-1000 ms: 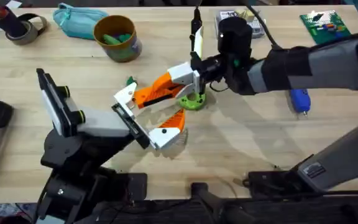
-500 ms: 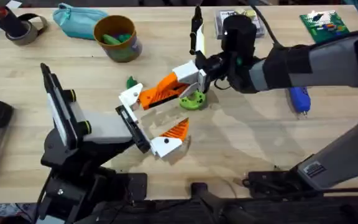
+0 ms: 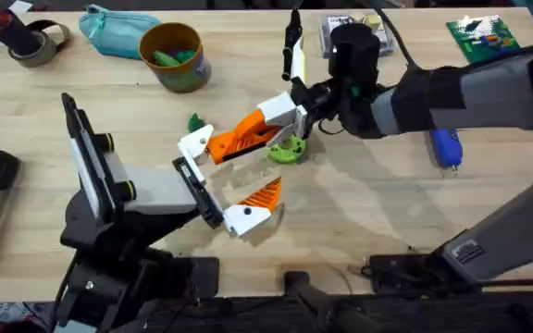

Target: Pick up the gripper from the table and insert it into the empty holder that is missing its gripper. Then pick up a screw, insert it into the mounting hole, and use the screwdriver to tighten it. Finally, clean up the table by picking up the vegetable and placing it into the bucket.

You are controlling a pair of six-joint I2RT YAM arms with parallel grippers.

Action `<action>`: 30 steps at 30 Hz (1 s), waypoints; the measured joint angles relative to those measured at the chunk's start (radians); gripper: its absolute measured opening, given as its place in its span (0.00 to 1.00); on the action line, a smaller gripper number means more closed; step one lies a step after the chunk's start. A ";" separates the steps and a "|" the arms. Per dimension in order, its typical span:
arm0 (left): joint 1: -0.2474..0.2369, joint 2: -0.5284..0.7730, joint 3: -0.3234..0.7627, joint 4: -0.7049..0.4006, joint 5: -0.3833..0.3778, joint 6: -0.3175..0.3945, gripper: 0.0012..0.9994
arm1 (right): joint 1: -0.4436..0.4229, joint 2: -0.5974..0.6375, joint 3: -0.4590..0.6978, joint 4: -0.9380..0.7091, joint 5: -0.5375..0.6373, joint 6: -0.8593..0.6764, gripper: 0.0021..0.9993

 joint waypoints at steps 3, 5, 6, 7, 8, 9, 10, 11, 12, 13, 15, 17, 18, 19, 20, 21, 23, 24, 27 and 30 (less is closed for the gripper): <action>0.000 0.000 0.000 0.000 0.002 0.000 0.99 | 0.000 0.000 0.002 -0.003 -0.005 -0.009 0.02; 0.000 0.000 0.000 0.000 0.005 0.001 0.99 | 0.000 0.000 0.007 0.002 -0.014 -0.011 0.02; 0.000 0.000 0.000 0.000 0.005 0.004 0.99 | 0.000 0.000 0.010 0.003 -0.017 -0.011 0.02; 0.000 0.000 0.000 0.000 0.005 0.005 0.99 | 0.000 0.000 0.012 0.003 -0.019 -0.011 0.02; 0.000 -0.001 0.000 0.001 0.008 0.008 0.99 | 0.000 0.000 0.015 0.002 -0.021 -0.010 0.02; 0.000 -0.001 0.000 0.000 0.020 0.011 0.99 | 0.002 0.000 0.018 0.001 -0.021 -0.010 0.02; -0.005 -0.001 0.000 0.000 0.039 0.015 0.99 | 0.011 0.001 0.021 0.001 -0.021 -0.010 0.02; -0.009 -0.001 0.000 -0.001 0.053 0.018 0.99 | 0.023 0.001 0.023 0.002 -0.021 -0.010 0.02; -0.012 -0.001 0.000 -0.002 0.063 0.020 0.99 | 0.035 0.001 0.024 0.008 -0.021 -0.010 0.02; -0.013 -0.001 0.000 -0.002 0.070 0.022 0.99 | 0.043 0.002 0.024 0.017 -0.022 -0.010 0.02; -0.012 -0.002 0.000 -0.003 0.079 0.025 0.99 | 0.045 0.005 0.025 0.029 -0.021 -0.010 0.02; -0.012 -0.002 0.000 -0.004 0.085 0.027 0.99 | 0.042 0.007 0.025 0.035 -0.024 -0.010 0.02; -0.012 -0.002 0.000 -0.004 0.086 0.028 0.99 | 0.042 0.007 0.025 0.035 -0.025 -0.010 0.02; -0.012 -0.002 0.000 -0.004 0.087 0.029 0.99 | 0.041 0.007 0.025 0.035 -0.025 -0.010 0.02; -0.012 -0.002 0.000 -0.004 0.088 0.030 0.99 | 0.040 0.007 0.025 0.035 -0.026 -0.010 0.02; -0.012 -0.002 0.000 -0.004 0.089 0.030 0.99 | 0.040 0.007 0.025 0.035 -0.027 -0.010 0.02; -0.012 -0.002 0.000 -0.004 0.089 0.030 0.99 | 0.040 0.007 0.025 0.035 -0.027 -0.009 0.02; -0.012 -0.002 0.000 -0.004 0.089 0.030 0.99 | 0.040 0.007 0.025 0.035 -0.024 -0.009 0.02; -0.012 -0.002 0.000 -0.005 0.091 0.030 0.99 | 0.037 0.007 0.025 0.035 -0.016 -0.002 0.02; -0.012 -0.002 0.000 -0.005 0.097 0.030 0.99 | 0.032 0.007 0.025 0.035 -0.002 0.013 0.02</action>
